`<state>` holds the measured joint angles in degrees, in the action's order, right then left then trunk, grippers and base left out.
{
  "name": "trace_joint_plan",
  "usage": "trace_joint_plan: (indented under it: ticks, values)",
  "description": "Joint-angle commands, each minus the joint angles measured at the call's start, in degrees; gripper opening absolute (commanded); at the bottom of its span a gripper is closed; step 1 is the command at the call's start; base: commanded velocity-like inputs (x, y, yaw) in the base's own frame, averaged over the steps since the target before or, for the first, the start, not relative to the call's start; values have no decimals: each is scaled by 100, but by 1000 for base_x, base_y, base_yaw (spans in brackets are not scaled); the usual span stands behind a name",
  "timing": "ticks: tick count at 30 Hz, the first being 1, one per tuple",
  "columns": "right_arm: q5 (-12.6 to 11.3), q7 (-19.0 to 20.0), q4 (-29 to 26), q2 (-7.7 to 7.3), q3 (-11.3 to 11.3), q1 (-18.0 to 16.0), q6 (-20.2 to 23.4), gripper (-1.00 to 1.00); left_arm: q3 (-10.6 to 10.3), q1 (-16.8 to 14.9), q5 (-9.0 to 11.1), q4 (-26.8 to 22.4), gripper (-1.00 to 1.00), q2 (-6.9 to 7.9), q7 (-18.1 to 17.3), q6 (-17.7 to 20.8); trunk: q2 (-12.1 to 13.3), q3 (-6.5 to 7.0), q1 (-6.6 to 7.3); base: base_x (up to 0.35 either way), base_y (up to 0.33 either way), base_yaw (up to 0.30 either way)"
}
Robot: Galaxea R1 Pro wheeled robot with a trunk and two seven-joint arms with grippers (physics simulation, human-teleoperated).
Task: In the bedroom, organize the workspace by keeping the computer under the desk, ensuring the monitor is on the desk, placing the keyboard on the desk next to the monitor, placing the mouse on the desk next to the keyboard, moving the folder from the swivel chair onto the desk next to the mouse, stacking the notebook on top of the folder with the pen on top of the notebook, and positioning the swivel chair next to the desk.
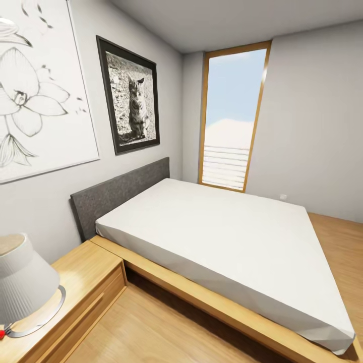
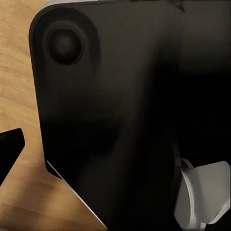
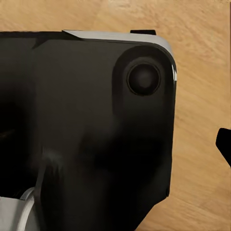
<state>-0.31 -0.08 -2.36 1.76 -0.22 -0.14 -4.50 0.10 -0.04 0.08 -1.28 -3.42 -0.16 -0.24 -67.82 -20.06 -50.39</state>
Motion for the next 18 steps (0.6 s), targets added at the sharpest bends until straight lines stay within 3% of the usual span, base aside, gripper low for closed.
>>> trace_joint_plan:
  ticks: [1,8,18]
  values:
    - [-7,-1,0,0,-7,-2,-115,100,4,-2,1,-4,100,-2,-2,-2,38,13,22,0,0,0]
    - [-4,-3,33,21,1,-3,-1085,100,12,-2,1,-4,100,-8,-2,-2,319,139,176,0,0,0]
    - [-3,-9,42,20,13,-3,-1473,100,48,-1,4,-16,100,-9,-2,-7,720,318,396,0,0,0]
